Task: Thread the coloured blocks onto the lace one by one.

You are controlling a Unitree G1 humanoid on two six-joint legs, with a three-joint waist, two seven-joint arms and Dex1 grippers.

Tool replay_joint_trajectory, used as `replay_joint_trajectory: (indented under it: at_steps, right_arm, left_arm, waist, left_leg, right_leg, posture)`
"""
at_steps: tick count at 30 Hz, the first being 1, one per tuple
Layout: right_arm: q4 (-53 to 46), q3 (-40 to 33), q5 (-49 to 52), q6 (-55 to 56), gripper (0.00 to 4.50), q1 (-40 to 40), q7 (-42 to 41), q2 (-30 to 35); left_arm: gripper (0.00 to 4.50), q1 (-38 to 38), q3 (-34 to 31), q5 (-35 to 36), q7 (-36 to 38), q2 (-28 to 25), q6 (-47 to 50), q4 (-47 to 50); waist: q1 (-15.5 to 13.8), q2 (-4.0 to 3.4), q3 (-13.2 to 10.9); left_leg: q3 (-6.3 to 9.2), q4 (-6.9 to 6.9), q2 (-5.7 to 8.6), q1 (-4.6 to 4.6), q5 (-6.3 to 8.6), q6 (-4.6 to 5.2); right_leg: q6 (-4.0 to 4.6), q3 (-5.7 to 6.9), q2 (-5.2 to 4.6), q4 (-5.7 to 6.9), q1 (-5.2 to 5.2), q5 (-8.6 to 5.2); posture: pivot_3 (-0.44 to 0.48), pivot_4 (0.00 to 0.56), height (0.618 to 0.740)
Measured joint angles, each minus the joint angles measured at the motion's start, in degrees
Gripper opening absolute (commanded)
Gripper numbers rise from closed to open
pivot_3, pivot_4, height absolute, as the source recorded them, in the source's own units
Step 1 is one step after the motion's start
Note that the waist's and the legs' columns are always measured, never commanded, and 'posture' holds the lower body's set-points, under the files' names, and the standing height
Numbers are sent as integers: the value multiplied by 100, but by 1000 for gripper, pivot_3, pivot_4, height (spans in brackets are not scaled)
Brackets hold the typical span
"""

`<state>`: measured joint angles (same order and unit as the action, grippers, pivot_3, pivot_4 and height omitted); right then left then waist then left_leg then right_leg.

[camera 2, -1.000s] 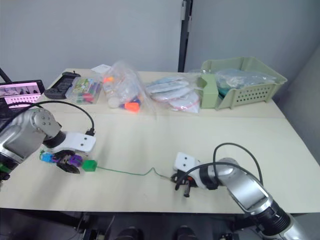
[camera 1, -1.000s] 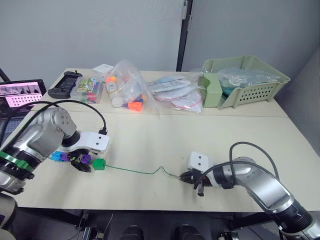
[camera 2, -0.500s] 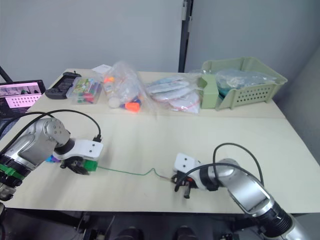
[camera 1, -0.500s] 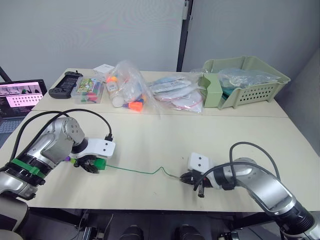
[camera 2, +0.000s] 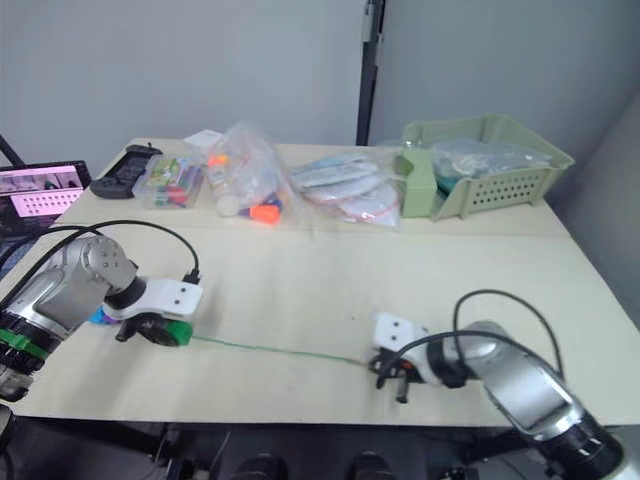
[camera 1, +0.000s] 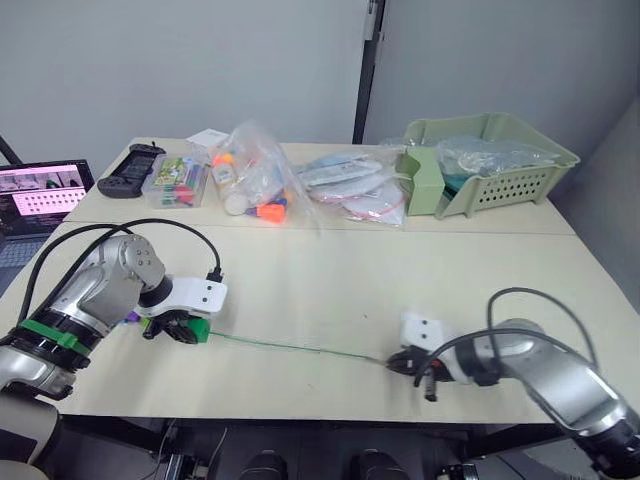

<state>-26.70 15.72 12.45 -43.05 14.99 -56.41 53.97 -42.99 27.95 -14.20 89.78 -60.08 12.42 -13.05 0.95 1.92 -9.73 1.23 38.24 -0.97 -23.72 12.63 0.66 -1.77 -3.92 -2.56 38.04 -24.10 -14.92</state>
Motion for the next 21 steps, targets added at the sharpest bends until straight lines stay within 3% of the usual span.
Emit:
replay_joint_trajectory:
  at_steps: [5,11,21]
  right_arm:
    - [107,-638,-3,180,0,-616,-8,523]
    - [1,-902,-14,196,0,-968,218,594]
    - [269,-915,-274,56,0,-678,723,423]
  left_arm:
    - [1190,75,-112,-58,-212,-139,-425,-500]
    - [1190,259,-312,-121,-247,-139,-234,-292]
    - [1190,313,-433,-211,-232,26,181,11]
  waist:
    - [95,-8,5]
    - [129,-15,9]
    - [73,-16,10]
  left_leg:
    - [-4,-6,-12,34,0,0]
    - [-4,-7,-9,38,0,0]
    - [-6,-4,3,31,0,0]
  right_leg:
    - [9,-2,12,9,16,-5]
    - [1,-3,10,8,25,-10]
    - [2,-6,-1,3,26,-10]
  posture:
    - [0,150,740]
    - [0,150,740]
    - [0,150,740]
